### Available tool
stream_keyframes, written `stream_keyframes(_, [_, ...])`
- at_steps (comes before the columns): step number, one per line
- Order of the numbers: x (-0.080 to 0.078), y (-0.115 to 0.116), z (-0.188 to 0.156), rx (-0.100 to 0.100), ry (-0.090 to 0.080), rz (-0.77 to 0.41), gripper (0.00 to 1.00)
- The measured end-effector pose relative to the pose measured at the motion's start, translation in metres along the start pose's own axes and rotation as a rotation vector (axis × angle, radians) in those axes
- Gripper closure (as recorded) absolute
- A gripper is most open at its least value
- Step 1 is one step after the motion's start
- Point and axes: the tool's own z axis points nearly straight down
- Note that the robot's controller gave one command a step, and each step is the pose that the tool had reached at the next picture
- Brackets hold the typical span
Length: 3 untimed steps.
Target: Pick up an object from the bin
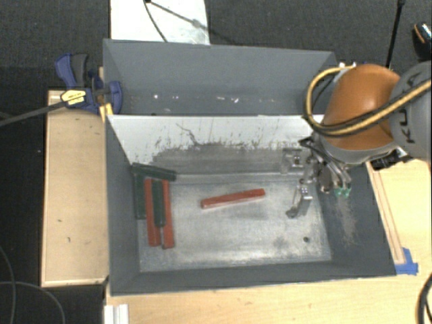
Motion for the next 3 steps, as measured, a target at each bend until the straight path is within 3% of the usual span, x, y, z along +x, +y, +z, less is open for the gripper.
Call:
stream_keyframes(1, [-0.018,0.046,0.100,-0.003,0.007,-0.099,0.00])
stream_keyframes(2, [-0.019,0.044,0.095,-0.001,0.000,-0.096,1.00])
stream_keyframes(3, [-0.032,0.093,-0.056,-0.003,-0.009,-0.102,1.00])
